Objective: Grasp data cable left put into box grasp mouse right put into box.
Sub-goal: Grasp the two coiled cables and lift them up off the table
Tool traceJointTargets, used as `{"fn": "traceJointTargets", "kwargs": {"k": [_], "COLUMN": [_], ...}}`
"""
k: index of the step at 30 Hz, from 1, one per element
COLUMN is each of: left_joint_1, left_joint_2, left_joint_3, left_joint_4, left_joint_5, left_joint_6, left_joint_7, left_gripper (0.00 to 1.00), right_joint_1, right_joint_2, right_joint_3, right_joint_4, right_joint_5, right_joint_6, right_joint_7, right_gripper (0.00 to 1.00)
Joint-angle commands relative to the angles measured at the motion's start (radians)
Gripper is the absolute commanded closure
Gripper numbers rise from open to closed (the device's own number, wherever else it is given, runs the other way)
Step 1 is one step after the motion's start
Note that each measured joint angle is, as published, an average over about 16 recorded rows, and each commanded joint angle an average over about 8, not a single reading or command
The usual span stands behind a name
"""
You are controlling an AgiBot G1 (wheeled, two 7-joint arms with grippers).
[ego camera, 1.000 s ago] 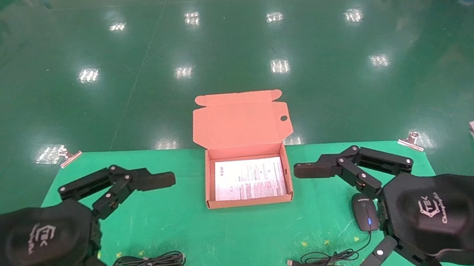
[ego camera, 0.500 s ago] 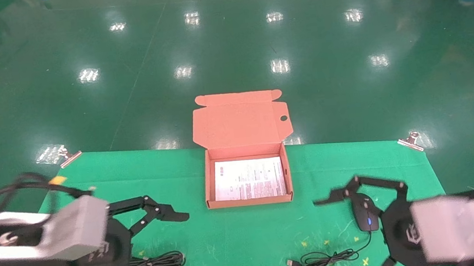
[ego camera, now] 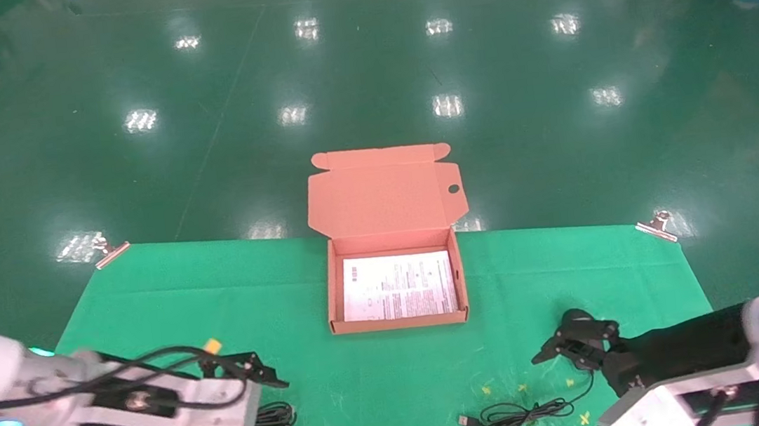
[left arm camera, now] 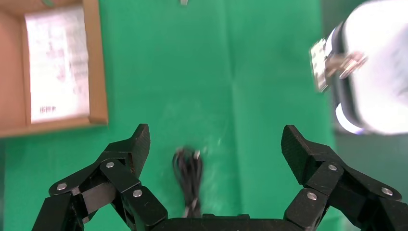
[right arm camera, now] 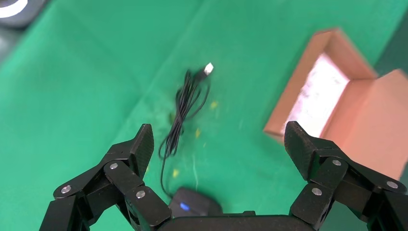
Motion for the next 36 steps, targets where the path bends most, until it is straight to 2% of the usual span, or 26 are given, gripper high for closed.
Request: {"fn": "traceJointTargets", "kwargs": {"k": [1,7,15,25,36], "left_joint_1": [0.000,0.017,0.032,0.017,-0.031], "left_joint_2": [0.022,0.074,0.130,0.204,0.292], "left_joint_3": [0.028,0.085,0.126,0.119,0.106], "left_joint_4": [-0.003,0.014,0.119,0.395,0.683], "left_joint_5": [0.065,0.217,0.329,0.323,0.308], "left_joint_6": [-0.017,-0.079,-0.138,-0.196,-0.265], "left_joint_7": [0.013,0.005,-0.013,0.019,0.105], "left_gripper": [0.00,0.00,0.00,0.00,0.00], "right_joint_1": [-0.008,-0.053,-0.113,-0.138,-0.120], "right_joint_2": [-0.015,-0.049,-0.087,-0.149,-0.233], "right_joint_3": [-0.023,-0.052,-0.074,-0.074,-0.090], "right_joint_4": [-0.001,-0.007,-0.021,-0.136,-0.310], "right_joint_5": [-0.056,-0.157,-0.251,-0.264,-0.290], "right_joint_6": [0.027,0.108,0.200,0.237,0.286], "right_joint_7": [-0.037,-0.027,0.027,0.147,0.111], "right_gripper": [0.00,0.00,0.00,0.00,0.00]}}
